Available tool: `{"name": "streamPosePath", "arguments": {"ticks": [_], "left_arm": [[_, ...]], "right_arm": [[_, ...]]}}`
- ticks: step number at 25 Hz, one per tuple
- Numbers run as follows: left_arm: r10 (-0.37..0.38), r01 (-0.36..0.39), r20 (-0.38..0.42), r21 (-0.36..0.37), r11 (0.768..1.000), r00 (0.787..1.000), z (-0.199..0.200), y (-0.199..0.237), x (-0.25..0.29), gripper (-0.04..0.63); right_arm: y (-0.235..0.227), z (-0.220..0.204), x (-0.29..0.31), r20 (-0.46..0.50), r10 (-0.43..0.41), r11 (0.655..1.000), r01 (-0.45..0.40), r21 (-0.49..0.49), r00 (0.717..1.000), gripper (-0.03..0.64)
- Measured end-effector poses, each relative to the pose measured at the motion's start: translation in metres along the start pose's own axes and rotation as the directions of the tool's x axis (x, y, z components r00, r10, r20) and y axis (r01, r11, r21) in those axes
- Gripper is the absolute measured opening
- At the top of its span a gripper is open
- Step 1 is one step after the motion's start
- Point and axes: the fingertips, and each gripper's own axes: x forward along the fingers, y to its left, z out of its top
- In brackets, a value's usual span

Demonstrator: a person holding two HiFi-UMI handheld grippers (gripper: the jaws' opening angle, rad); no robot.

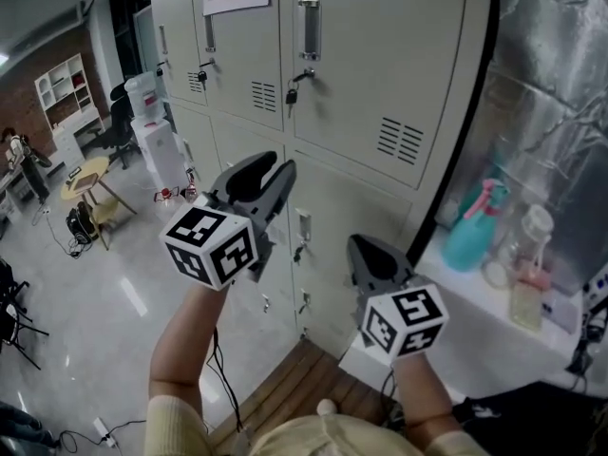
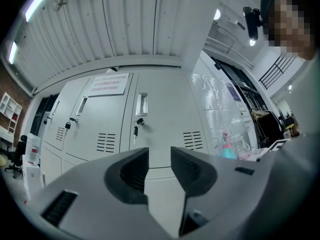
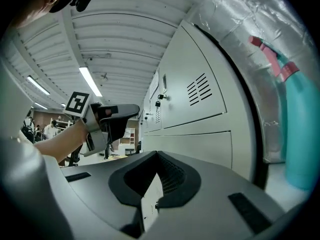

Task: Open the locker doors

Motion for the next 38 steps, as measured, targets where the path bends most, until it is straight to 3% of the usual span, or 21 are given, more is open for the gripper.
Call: {"name": "streamPosePath", "arguments": {"ticks": [13,24,31,38], "left_arm": [[0.029,-0.03,0.031,0.032,0.999,0.999,0.029,0.028,0.043,0.121],[0.068,-0.077,0.067,0.128,0.989,0.995,0.056,0.057,0.069,0.133],[0.068,-0.073,0.026,0.24,0.968,0.997,0.062,0.063,0.09,0.14],[0.057,-0.052,-0.013,0.257,0.965,0.998,0.064,0.068,0.106,0.141]], "right_arm": [[-0.017,0.027,0.042,0.044,0.014,0.999,-0.016,0.033,0.999,0.003],[-0.016,0.046,0.082,0.066,0.057,0.998,-0.06,0.037,0.996,0.003],[-0.014,0.031,0.096,0.038,0.09,0.994,-0.093,0.064,0.995,0.003],[-0.014,0.025,0.099,0.034,0.104,0.992,-0.106,0.074,0.994,0.003]]}}
